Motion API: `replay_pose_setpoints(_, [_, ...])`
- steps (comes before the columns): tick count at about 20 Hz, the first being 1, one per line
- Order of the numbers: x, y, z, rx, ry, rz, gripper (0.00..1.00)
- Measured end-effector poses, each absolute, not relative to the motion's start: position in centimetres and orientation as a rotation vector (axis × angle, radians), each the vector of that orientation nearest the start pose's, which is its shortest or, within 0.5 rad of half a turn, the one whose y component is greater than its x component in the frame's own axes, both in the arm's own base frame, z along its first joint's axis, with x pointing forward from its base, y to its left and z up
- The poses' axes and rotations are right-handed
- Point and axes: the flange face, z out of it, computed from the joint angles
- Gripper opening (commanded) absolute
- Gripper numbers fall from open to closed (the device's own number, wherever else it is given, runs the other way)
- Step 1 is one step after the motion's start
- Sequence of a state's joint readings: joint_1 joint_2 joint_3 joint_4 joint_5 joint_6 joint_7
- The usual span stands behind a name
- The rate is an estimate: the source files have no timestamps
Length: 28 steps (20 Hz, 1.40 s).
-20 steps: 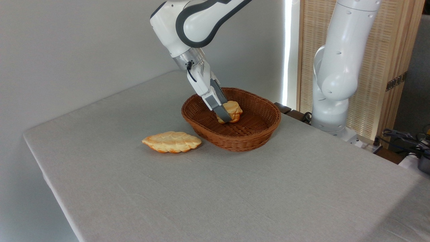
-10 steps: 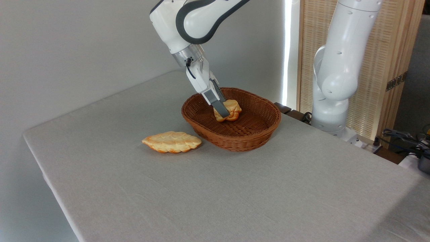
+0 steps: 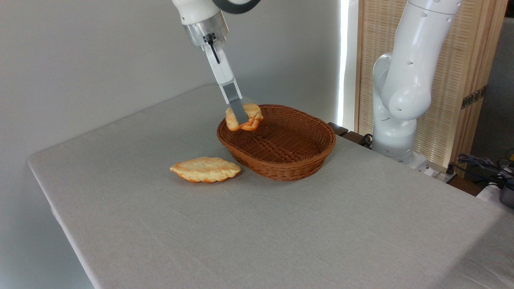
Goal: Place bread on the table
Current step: 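Carry the bread roll beside the flat pastry and lower it onto the table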
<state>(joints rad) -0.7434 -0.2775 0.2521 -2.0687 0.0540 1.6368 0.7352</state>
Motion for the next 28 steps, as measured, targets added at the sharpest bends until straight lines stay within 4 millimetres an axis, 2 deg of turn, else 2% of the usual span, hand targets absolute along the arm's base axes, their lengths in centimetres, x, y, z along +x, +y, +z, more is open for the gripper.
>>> replay_pose_setpoints(2, [43.4,-17.6,53.9,-2.639,1.769,0.152,0.6])
replay_pose_setpoints(3, [44.3,-16.6,53.8,-2.665,1.736,0.118,0.6])
replay_pose_setpoints(7, [47.8,-13.5,52.1,-2.73,1.621,0.015,0.68])
replay_pose_setpoints(8, [48.6,-12.8,51.6,-2.743,1.591,0.0,0.86])
replay_pose_setpoints(9, [49.2,-11.9,51.1,-2.758,1.561,-0.005,0.97])
replay_pose_setpoints(10, [49.8,-11.0,50.7,-2.773,1.532,-0.008,1.0])
replay_pose_setpoints(12, [50.6,-9.9,50.0,-2.788,1.493,-0.016,1.0])
replay_pose_setpoints(21, [51.8,-11.8,46.1,-2.75,1.501,0.071,1.0])
replay_pose_setpoints(28, [51.8,-12.0,46.1,-2.747,1.504,0.072,1.0])
